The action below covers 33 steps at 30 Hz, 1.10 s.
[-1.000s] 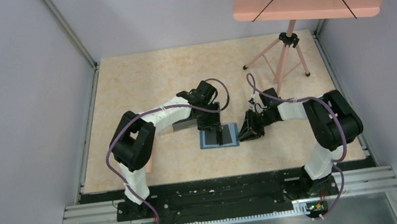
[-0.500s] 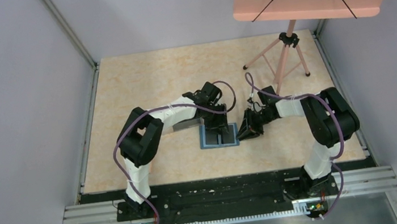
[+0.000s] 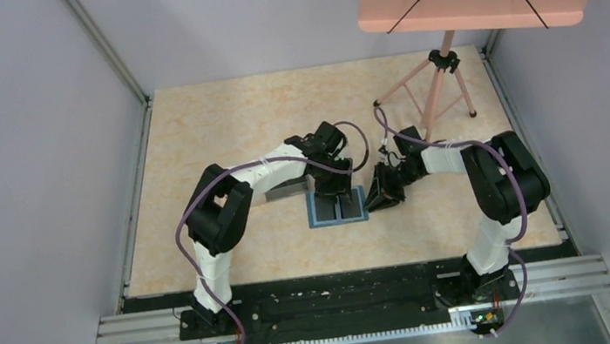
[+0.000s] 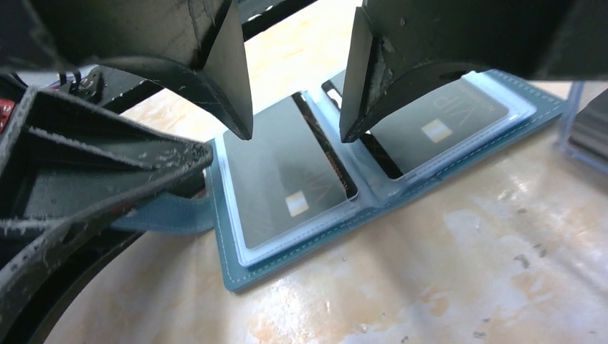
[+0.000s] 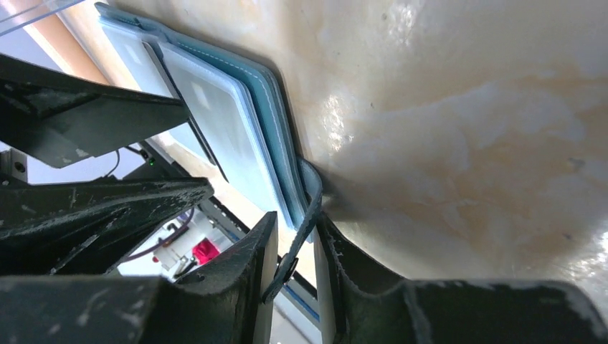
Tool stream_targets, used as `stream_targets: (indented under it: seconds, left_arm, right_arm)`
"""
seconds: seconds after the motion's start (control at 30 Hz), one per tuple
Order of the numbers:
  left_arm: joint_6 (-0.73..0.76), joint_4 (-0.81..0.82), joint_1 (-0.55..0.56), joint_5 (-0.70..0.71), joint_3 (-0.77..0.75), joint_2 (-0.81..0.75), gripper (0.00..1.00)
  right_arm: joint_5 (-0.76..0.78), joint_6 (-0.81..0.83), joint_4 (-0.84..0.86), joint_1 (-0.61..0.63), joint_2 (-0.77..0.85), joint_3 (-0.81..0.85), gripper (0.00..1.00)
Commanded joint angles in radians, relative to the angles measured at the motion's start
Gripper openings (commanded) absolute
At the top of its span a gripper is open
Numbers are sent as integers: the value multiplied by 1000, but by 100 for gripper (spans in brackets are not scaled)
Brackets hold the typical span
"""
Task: Put the credit cards into the card holder
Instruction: Insert the credit card into the card slot, then close the card holder at the center of the board.
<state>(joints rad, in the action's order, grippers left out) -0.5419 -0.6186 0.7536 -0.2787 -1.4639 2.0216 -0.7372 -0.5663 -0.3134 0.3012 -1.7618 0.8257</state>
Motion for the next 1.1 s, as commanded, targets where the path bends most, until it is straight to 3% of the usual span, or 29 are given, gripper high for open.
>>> stream_targets:
  seconds: [0.0,0.17,0.4,1.07]
  left_arm:
    - [61,-16,3,70,-23,-125,54]
    - [88,-27,3,138,3,-210,56]
    - [49,52,-17,251,163,-380,57]
    - [-306,270,-30,354,721,-901,59]
  right_arm:
    - [83,56,-63,10,-5,60,26]
    - [94,104,-153,10,-15,112,28]
    - [91,136,-215,11,-26,183,29]
    - [115,78,-114,46,194,47,29]
